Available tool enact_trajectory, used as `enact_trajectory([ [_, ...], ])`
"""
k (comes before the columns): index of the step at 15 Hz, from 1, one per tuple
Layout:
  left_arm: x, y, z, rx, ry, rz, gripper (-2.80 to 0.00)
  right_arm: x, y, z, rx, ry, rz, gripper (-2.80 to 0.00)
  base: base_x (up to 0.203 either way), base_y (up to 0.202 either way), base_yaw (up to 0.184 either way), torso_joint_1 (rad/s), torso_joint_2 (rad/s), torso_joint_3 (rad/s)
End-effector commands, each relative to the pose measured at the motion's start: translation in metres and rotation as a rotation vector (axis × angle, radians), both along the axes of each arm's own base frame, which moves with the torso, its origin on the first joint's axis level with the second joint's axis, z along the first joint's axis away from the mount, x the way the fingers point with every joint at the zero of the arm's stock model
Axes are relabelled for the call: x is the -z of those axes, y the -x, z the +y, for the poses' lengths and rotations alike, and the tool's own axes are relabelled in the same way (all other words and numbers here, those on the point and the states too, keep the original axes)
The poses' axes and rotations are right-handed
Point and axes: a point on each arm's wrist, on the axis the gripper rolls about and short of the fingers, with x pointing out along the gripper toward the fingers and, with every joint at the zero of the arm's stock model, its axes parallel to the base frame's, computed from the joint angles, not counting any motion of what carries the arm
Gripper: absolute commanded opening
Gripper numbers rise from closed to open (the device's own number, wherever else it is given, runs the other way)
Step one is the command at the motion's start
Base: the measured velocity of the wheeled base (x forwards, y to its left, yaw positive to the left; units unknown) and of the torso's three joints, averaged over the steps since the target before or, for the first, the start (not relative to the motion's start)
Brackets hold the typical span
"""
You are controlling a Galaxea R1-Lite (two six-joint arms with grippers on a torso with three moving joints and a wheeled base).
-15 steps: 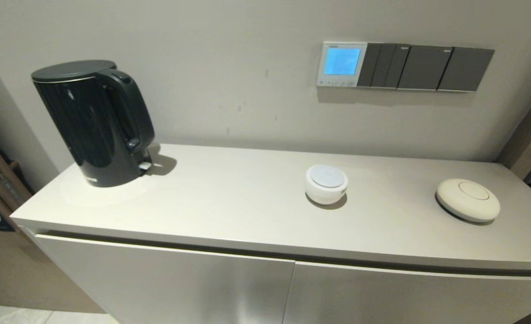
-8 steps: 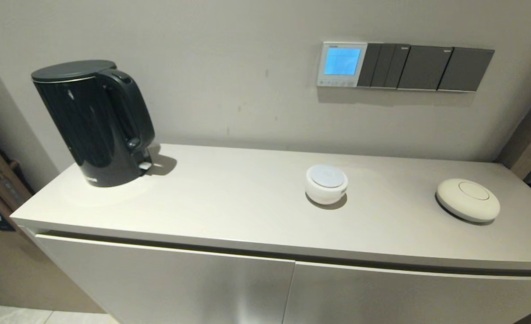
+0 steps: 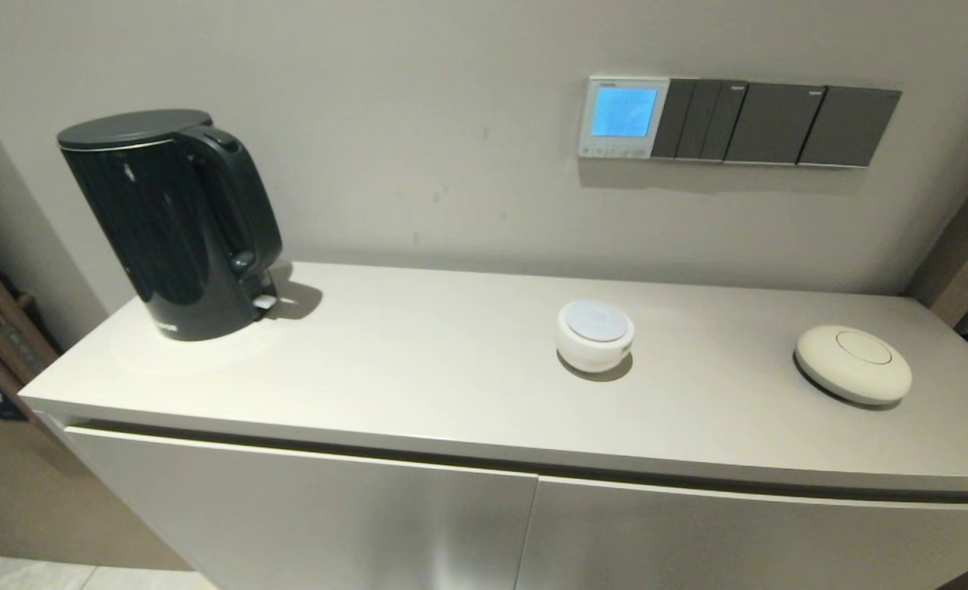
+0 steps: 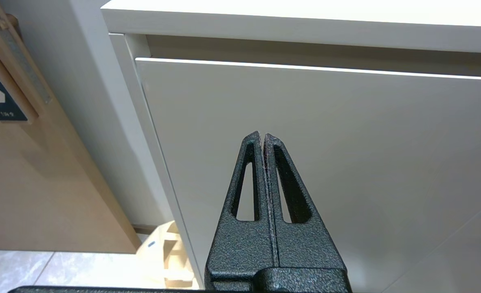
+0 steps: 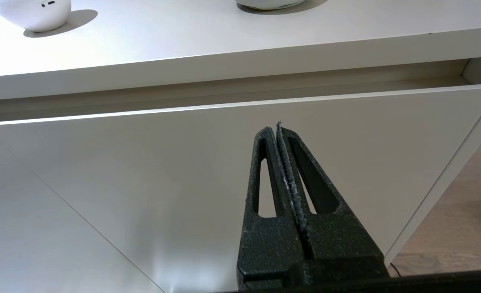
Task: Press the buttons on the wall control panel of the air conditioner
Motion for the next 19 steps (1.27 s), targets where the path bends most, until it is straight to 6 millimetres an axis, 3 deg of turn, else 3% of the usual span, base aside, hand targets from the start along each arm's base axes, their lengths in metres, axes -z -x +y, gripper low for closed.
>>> enact_trajectory([
  [1,0.0000,0.0000,0.0000,-0.001,0.000,0.000,-2.80,-0.0001,-0.0003,0.0000,-0.001,-0.001,0.004,-2.80,0.000,0.000,0.000,0.000,0.00,0.000],
  [19,0.0000,0.0000,0.0000,0.001,0.000,0.000,-2.80,-0.0001,-0.0003,-0.0001,-0.001,-0.003,0.004,-2.80,0.000,0.000,0.000,0.000,0.00,0.000],
])
